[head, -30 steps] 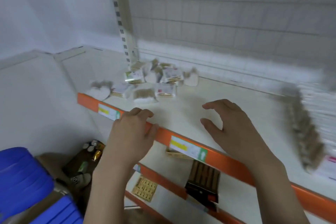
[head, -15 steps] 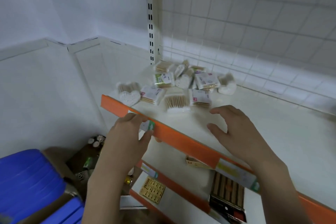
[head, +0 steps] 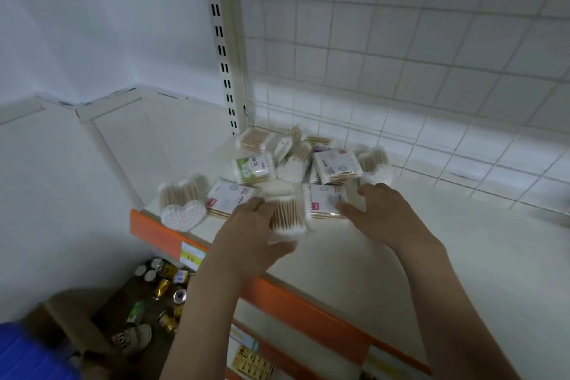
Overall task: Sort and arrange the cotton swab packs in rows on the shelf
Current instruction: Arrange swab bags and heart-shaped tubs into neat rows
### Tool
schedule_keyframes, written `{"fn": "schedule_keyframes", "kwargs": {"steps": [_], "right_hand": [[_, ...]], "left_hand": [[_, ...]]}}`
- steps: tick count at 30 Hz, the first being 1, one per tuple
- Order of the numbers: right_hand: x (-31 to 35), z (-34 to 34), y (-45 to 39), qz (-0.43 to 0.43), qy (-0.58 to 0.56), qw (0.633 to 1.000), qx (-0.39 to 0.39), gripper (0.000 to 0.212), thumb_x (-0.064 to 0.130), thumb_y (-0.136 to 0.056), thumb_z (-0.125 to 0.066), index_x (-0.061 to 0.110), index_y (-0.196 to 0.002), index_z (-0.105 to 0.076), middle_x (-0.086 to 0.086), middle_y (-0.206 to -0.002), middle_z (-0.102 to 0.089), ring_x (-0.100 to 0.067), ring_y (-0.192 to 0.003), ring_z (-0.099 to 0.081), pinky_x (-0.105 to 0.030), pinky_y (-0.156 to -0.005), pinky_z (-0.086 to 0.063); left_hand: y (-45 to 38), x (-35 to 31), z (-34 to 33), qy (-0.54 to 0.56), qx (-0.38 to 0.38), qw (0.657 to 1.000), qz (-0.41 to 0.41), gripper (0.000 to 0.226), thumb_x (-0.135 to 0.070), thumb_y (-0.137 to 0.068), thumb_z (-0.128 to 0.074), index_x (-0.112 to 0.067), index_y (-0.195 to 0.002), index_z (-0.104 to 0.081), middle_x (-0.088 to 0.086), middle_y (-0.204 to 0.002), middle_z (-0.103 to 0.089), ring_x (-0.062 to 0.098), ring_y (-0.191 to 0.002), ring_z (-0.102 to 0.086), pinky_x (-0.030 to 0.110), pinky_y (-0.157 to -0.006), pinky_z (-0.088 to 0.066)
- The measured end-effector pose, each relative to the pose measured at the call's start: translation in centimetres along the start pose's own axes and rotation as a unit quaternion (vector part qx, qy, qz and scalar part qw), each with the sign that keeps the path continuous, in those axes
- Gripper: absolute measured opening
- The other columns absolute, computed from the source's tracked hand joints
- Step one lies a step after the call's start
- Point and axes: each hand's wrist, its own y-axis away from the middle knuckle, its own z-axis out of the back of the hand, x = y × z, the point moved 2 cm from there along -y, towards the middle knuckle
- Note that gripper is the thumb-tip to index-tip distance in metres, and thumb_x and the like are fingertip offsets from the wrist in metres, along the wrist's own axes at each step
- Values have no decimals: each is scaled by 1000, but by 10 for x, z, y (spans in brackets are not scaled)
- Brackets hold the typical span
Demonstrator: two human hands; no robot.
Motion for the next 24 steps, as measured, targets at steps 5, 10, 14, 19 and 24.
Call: {"fn": "schedule_keyframes", "kwargs": {"steps": [5,10,14,19,24], "right_hand": [[7,-12,-14,-21,13,999,30,78,71,-78,-47,12,-129,-44,-11,-127,-44,-30,-119,-39,-36,-95,-35],[8,-16,-17,-30,-9,999,35,78,67,-76,-53,13,-131,-42,-12,-126,-40,-31,-119,-35,-36,-94,-34],[8,-16,-17,-42,-68,996,48,64,58,-75,-63,8,-114,-52,-10,-113,-49,-28,-109,-45,-32,-83,-38],[4,-11,0,-51,-210,976,16,39,33,-73,-72,15,-96,-46,2,-87,-56,-12,-74,-55,-24,-57,-42],[-4,4,25,-48,-238,969,-48,48,24,-75,-70,18,-114,-43,4,-99,-59,-9,-81,-57,-22,-59,-43]], "left_hand": [[-11,4,-8,-26,8,1000,0,78,-54,-71,-68,-23,-136,-38,-3,-137,-35,18,-126,-33,28,-105,-29],[-18,4,-9,-61,-18,998,-9,62,-47,-76,-65,-22,-129,-44,-2,-127,-43,19,-115,-42,31,-99,-37],[-21,2,-9,-58,-45,997,-34,48,-39,-80,-58,-20,-123,-48,-3,-119,-51,17,-109,-47,29,-94,-39],[-15,0,-4,-40,-53,995,-71,34,-35,-85,-55,-20,-116,-55,-5,-111,-57,16,-102,-54,32,-86,-45],[-4,-6,-1,-4,-75,991,-109,39,-32,-95,-42,-20,-132,-47,0,-122,-55,20,-108,-54,36,-88,-45]]}}
